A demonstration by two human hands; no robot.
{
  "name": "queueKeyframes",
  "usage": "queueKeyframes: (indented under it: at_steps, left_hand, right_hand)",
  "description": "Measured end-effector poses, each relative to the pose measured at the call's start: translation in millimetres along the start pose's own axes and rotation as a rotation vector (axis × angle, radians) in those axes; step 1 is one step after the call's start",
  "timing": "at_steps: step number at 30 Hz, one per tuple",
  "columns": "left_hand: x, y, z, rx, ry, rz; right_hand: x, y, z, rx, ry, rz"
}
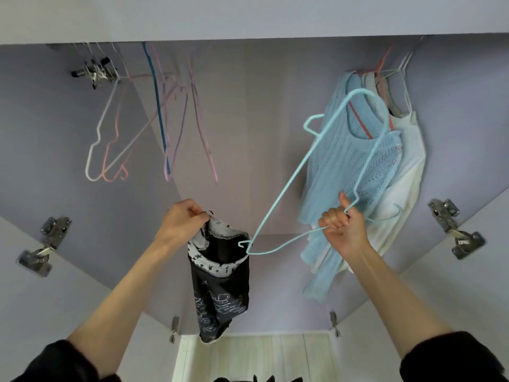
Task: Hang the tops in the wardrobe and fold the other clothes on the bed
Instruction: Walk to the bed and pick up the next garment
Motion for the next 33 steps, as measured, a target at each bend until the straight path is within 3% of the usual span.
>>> queueKeyframes:
  at_steps: [8,15,18,27,33]
  left_hand:
    - [7,16,16,0.025,-0.100,0.088]
    - [-14,42,23,0.000,-0.185,0.435]
    - [-24,46,24,0.000,-0.205,0.553]
    - [-52,-1,9,-0.130,0.080,0.256]
    - [-45,-5,6,-0.121,0.136,0.191]
  right_hand:
    - [44,7,9,0.015,-0.132,-0.004]
    - [41,46,10,0.047,-0.032,0.296]
    - [33,57,9,0.001,0.045,0.573]
    - [0,19,-12,-0.130,0.187,0.687]
    - [11,0,-8,-0.335,0.162,1.095]
Point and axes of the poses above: each hand's wrist, its own z-axis away from the middle knuckle, its own x-axis out of the palm, y = z × x, the point moved 7 cm from there along -z, towards the middle knuckle, and after that the axes turned 8 degrees about y, right-handed, at the moved point
